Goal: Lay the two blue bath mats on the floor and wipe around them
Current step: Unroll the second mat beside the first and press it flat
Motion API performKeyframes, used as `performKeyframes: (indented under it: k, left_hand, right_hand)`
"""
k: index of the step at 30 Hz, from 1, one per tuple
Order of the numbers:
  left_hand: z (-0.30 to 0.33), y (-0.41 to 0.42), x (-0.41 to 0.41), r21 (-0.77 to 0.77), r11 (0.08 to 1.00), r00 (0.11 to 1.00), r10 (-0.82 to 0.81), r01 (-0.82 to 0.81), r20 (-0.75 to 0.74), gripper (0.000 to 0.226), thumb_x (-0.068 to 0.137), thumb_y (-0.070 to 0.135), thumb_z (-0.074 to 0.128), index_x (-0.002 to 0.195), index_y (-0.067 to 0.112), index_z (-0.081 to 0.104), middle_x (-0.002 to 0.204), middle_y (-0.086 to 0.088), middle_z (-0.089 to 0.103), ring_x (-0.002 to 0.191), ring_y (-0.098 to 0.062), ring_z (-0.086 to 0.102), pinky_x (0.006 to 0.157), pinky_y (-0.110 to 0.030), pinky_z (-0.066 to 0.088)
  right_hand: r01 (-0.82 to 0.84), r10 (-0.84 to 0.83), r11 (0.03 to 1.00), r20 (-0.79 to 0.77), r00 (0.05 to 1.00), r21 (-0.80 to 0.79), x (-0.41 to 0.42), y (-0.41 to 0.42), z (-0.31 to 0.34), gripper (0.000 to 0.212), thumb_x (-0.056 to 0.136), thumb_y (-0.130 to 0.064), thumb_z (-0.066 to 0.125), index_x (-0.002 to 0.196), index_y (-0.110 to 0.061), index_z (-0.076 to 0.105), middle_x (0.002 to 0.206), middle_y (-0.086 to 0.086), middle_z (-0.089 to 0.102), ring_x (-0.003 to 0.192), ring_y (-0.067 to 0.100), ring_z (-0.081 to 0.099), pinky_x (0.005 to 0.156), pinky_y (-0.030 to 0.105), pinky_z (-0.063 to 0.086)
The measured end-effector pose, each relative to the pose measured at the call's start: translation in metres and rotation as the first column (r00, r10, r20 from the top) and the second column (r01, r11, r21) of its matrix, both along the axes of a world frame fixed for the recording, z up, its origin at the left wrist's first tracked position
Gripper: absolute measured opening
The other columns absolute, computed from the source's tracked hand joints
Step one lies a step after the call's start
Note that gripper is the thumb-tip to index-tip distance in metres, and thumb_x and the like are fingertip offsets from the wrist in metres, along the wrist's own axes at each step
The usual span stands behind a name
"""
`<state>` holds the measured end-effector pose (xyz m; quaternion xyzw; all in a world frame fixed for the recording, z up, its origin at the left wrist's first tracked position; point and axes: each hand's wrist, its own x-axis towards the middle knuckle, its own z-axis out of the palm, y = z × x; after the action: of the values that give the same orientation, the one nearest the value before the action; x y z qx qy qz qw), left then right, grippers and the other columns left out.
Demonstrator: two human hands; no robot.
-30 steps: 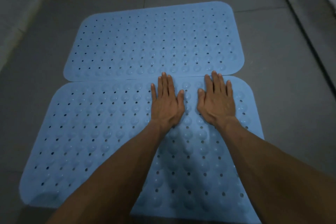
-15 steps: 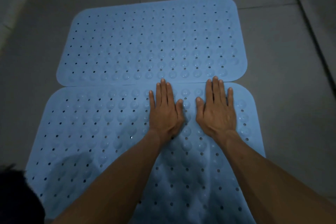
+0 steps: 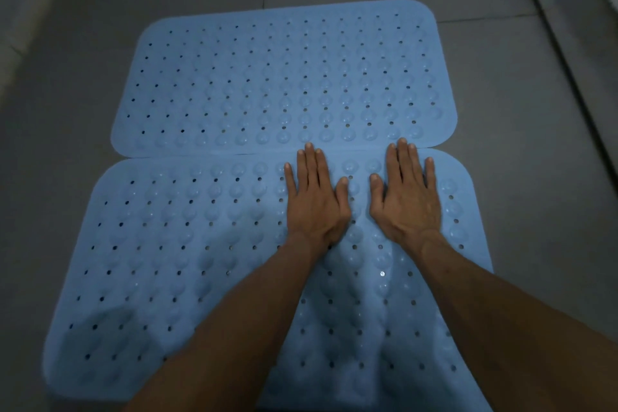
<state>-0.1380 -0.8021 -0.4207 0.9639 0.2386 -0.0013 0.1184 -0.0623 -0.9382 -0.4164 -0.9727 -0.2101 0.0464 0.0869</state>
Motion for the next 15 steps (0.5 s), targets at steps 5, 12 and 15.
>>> performKeyframes:
  k: [5,12,15]
  left_hand:
    - [0.007,0.009,-0.004,-0.213,0.977,0.999,-0.011,0.022,0.051,0.068,0.101,0.048,0.013,0.154,0.009,-0.001,0.163,-0.007,-0.009,0.149,-0.016,-0.012,0.121,-0.044,-0.009]
    - [0.011,0.023,-0.080,-0.137,0.990,0.990,-0.014,0.033,0.137,0.068,0.099,0.045,0.009,0.154,0.006,0.008,0.163,-0.008,0.000,0.150,-0.018,-0.004,0.121,-0.038,-0.009]
    - [0.008,0.028,-0.120,-0.077,0.995,0.988,-0.052,0.064,0.147,0.071,0.097,0.047,0.006,0.154,0.004,0.009,0.163,-0.010,0.001,0.150,-0.020,-0.003,0.122,-0.039,-0.008]
  right_hand:
    - [-0.013,0.009,0.998,-0.071,0.997,-0.055,0.000,0.001,0.004,0.072,0.100,-0.052,0.010,0.158,-0.012,-0.002,0.167,0.005,-0.008,0.153,0.016,-0.011,0.123,0.045,-0.009]
    - [-0.045,0.040,0.997,-0.084,0.996,-0.057,-0.038,0.013,0.014,0.071,0.102,-0.049,0.013,0.157,-0.009,-0.005,0.166,0.008,-0.011,0.152,0.020,-0.013,0.123,0.042,-0.011]
    - [-0.107,0.108,0.994,-0.040,0.993,0.012,-0.086,0.016,0.011,0.069,0.102,-0.046,0.015,0.157,-0.009,-0.003,0.166,0.009,-0.008,0.153,0.019,-0.011,0.123,0.041,-0.011]
